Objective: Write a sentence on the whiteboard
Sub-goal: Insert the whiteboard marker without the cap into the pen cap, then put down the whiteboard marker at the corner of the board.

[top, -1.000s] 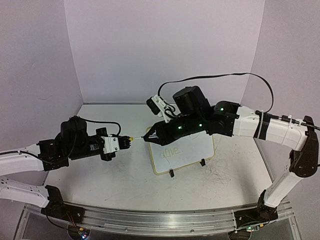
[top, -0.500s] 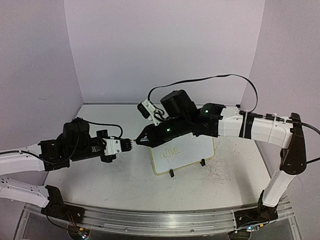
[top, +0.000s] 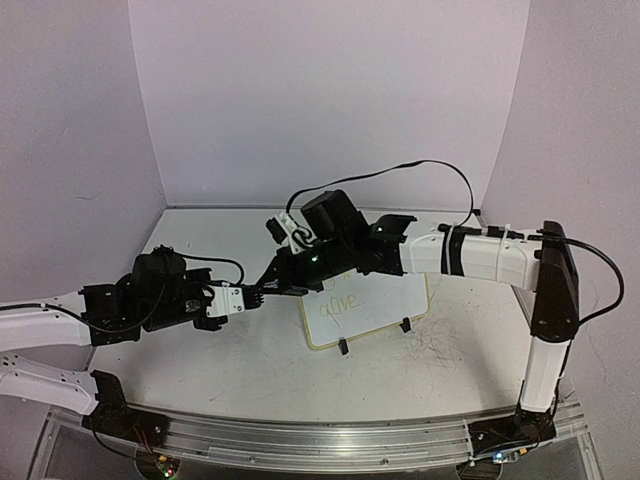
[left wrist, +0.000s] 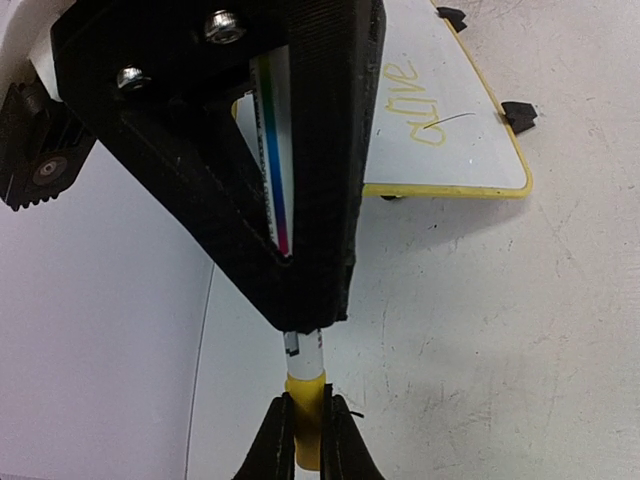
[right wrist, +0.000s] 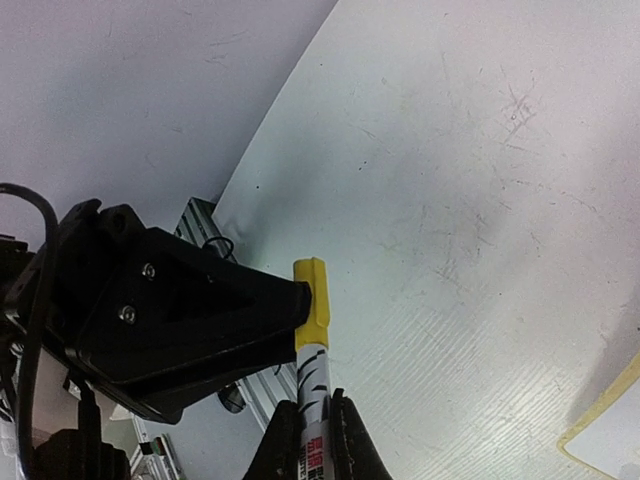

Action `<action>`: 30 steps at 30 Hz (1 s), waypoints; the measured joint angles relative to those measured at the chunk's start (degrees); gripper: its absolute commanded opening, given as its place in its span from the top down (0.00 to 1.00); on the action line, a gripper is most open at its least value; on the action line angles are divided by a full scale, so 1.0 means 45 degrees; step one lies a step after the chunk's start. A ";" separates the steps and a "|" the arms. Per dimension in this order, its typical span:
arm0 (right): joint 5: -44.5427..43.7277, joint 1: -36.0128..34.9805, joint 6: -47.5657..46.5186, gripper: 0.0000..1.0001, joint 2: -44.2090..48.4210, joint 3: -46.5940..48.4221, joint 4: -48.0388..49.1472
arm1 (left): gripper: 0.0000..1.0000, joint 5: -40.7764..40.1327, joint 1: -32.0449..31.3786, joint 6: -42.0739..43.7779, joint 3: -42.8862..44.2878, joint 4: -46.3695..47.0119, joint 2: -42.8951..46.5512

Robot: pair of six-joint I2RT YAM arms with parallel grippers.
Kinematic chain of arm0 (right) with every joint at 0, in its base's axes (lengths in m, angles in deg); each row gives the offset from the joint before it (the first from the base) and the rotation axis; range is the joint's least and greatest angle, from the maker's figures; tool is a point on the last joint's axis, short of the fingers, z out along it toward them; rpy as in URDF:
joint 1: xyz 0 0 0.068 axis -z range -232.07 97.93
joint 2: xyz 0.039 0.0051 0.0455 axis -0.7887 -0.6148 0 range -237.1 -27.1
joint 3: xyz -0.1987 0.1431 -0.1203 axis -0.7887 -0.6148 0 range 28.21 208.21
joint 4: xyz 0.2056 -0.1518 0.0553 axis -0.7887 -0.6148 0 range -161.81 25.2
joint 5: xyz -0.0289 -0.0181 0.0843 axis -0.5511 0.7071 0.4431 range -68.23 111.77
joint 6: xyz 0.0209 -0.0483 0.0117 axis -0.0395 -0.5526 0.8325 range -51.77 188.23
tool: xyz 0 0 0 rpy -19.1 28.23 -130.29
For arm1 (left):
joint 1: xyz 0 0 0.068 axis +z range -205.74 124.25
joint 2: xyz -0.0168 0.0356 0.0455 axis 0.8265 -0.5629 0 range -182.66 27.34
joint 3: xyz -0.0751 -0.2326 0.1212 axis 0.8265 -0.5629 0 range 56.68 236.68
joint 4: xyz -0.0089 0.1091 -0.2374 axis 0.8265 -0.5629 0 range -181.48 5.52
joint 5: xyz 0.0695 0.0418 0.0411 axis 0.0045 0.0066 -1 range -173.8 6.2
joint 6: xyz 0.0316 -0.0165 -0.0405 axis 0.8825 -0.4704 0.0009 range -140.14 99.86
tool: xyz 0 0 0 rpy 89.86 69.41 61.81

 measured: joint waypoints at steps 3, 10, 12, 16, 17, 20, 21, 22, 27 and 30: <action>0.0079 0.0033 0.0911 1.00 0.0014 -0.0382 0.0808 | 1.00 -0.0286 -0.0016 0.0012 -0.0015 0.0000 0.0007; 0.0111 0.0233 0.1141 1.00 0.1435 -0.2924 0.3039 | 0.13 0.0276 -0.0443 -0.0451 0.0040 0.0454 0.0010; 0.0242 0.0473 0.0804 1.00 0.2414 -0.4170 0.3707 | 0.04 0.0682 -0.0685 -0.1111 0.0512 0.0570 0.0009; -0.0200 0.1611 -0.0430 1.00 0.4874 -0.5756 0.3911 | 0.01 0.1414 -0.0797 -0.2962 0.2542 0.0345 -0.0217; -0.0506 0.1934 -0.0738 1.00 0.5479 -0.5912 0.3863 | 0.01 0.1518 -0.0793 -0.3403 0.2998 0.0298 -0.0269; -0.1762 0.3367 -0.1595 1.00 0.7947 -0.6540 0.3785 | 0.01 0.1864 -0.0787 -0.5034 0.4116 0.0310 -0.0395; -0.2193 0.4005 -0.1829 1.00 0.8793 -0.6794 0.3771 | 0.01 0.1912 -0.0788 -0.5543 0.4336 0.0317 -0.0445; -0.2690 0.4758 -0.2036 1.00 0.9600 -0.7089 0.3747 | 0.01 0.1953 -0.0792 -0.6035 0.4497 0.0319 -0.0535; -0.4403 0.8312 -0.2676 1.00 1.1398 -0.9019 0.3689 | 0.01 0.1689 -0.0792 -0.8403 0.4887 0.0274 -0.1368; -0.4718 0.9742 -0.2792 1.00 1.0830 -1.0450 0.3595 | 0.01 0.1270 -0.0792 -0.9592 0.4860 0.0203 -0.1728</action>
